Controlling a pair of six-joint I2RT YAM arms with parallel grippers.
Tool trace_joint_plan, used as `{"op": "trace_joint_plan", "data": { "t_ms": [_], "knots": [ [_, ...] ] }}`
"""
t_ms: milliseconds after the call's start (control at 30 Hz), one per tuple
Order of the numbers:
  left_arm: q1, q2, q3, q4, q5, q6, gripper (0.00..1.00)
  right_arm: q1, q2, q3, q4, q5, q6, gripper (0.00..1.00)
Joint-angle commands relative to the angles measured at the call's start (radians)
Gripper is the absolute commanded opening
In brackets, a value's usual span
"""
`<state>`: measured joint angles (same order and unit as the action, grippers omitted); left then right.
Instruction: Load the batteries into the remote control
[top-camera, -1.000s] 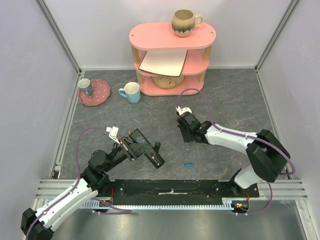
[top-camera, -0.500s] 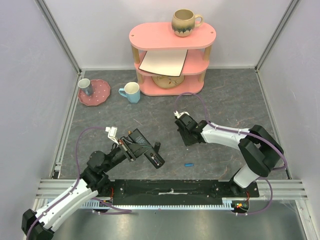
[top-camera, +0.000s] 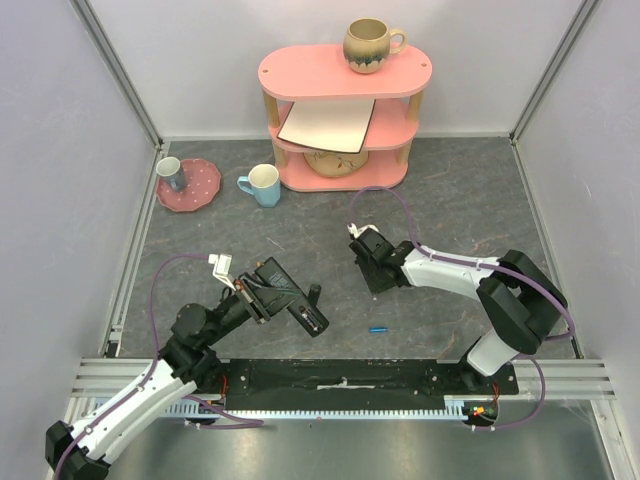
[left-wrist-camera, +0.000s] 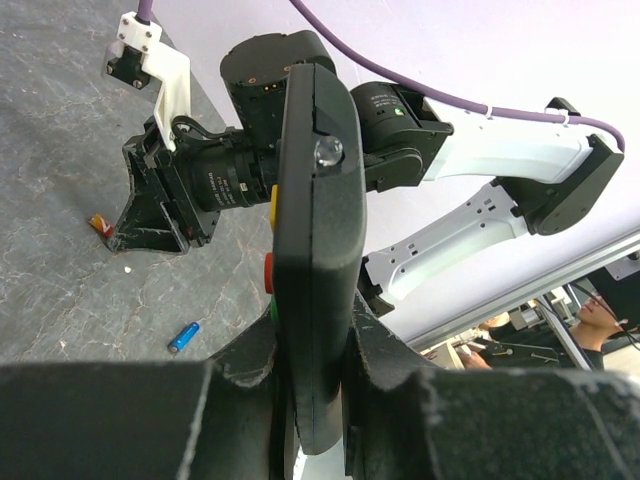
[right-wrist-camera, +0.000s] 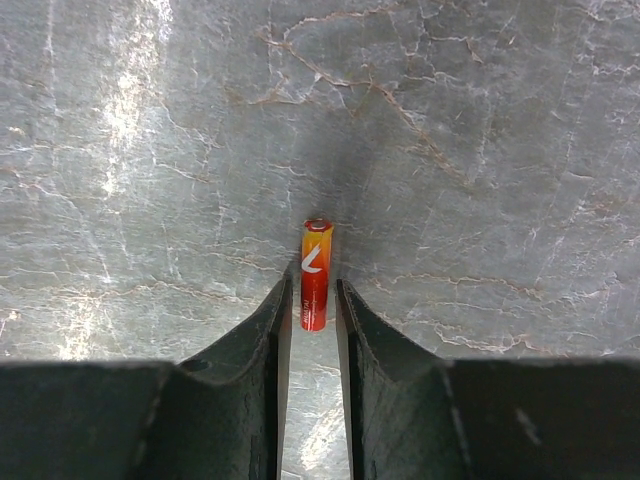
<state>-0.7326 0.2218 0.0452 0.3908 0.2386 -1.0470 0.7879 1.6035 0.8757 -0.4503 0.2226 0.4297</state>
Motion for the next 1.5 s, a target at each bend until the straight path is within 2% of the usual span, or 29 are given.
{"op": "trace_joint_plan", "data": {
  "t_ms": [0,300,467,633,800,933,1000,1100,1233,1300,1367,1467],
  "knots": [
    [-0.002,0.001,-0.061,0.017,0.022,0.042,0.02,0.007,-0.019,-0.003,-0.03,-0.006,0.009,0.31],
    [-0.002,0.014,-0.054,0.023,0.022,0.042,0.02,0.008,-0.025,-0.038,-0.024,-0.023,0.024,0.24],
    [-0.002,0.047,-0.053,0.048,0.022,0.041,0.02,0.008,-0.036,-0.053,-0.024,-0.026,0.034,0.32],
    [-0.002,0.063,-0.054,0.065,0.019,0.038,0.02,0.008,-0.034,-0.06,-0.022,-0.034,0.029,0.32],
    [-0.002,0.068,-0.056,0.066,0.013,0.035,0.02,0.008,-0.022,-0.064,-0.013,-0.043,0.027,0.22],
    [-0.002,0.082,-0.056,0.068,-0.005,0.024,0.02,0.008,-0.034,-0.058,-0.022,-0.04,0.038,0.0],
    [-0.002,0.094,-0.059,0.086,-0.037,0.004,0.02,0.007,-0.063,-0.041,-0.039,-0.042,0.047,0.0],
    [-0.002,0.146,-0.065,0.135,-0.102,-0.047,0.02,0.008,-0.16,0.012,-0.105,-0.095,0.058,0.0],
    [-0.002,0.249,-0.056,0.177,-0.168,-0.097,0.02,0.016,-0.316,0.174,-0.256,-0.193,0.02,0.0],
    [-0.002,0.306,-0.077,0.227,-0.2,-0.136,0.02,0.033,-0.341,0.25,-0.359,-0.219,-0.011,0.0],
    [-0.002,0.364,-0.111,0.354,-0.226,-0.172,0.02,0.063,-0.335,0.353,-0.43,-0.255,-0.055,0.0],
    [-0.002,0.436,-0.101,0.453,-0.197,-0.176,0.02,0.134,-0.31,0.446,-0.53,-0.287,-0.1,0.0]
  ]
}}
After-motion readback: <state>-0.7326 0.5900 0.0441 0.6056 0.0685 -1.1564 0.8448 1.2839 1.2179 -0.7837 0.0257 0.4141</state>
